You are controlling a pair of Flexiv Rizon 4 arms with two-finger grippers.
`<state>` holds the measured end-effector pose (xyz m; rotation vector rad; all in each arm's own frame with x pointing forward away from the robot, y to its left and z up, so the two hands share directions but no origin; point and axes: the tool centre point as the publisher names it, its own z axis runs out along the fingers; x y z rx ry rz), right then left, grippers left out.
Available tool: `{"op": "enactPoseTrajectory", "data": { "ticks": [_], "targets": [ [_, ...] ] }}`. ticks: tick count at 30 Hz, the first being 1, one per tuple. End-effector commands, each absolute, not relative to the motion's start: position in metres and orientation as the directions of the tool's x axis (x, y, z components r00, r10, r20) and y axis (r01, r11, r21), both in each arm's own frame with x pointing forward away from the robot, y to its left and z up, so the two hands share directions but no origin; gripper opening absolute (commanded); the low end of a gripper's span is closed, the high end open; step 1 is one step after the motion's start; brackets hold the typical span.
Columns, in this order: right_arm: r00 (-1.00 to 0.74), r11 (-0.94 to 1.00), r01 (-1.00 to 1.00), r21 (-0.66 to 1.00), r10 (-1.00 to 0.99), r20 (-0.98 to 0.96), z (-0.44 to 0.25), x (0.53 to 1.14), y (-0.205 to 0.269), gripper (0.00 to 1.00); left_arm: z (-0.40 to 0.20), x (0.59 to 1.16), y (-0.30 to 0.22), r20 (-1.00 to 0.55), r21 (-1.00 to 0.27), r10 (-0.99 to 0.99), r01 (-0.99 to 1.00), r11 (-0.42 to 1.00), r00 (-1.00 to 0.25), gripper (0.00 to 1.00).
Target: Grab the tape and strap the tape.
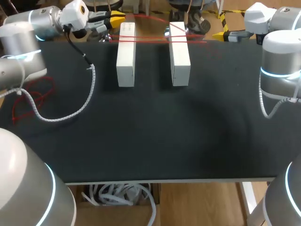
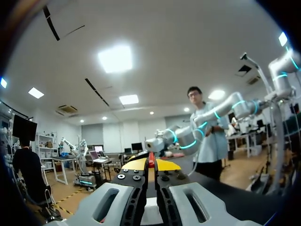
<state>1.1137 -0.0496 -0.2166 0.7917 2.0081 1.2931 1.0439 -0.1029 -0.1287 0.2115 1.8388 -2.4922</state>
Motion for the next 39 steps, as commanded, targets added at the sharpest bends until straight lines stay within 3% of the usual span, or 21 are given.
{"op": "enactPoseTrajectory", "data": {
  "ticks": [1, 18, 37, 39],
  "targets": [
    [-0.632, 0.344, 0.156, 0.926, 0.755, -0.174, -0.216, 1.114, -0.05, 1.0, -0.122, 1.036, -0.105, -0.112, -0.949, -0.025, 0.115, -0.295, -0.993, 0.0],
    [-0.632, 0.344, 0.156, 0.926, 0.755, -0.174, -0.216, 1.114, -0.05, 1.0, -0.111, 1.035, -0.113, -0.123, -0.92, 0.043, 0.098, -0.379, -0.991, 0.0],
    [-0.632, 0.344, 0.156, 0.926, 0.755, -0.174, -0.216, 1.114, -0.05, 1.0, -0.111, 1.035, -0.113, -0.123, -0.92, 0.043, 0.098, -0.379, -0.991, 0.0],
    [-0.571, 0.276, 0.236, 0.932, 0.815, -0.097, -0.209, 1.11, -0.051, 1.0, -0.111, 1.035, -0.113, -0.123, -0.92, 0.043, 0.098, -0.379, -0.991, 0.0]
  ]
}}
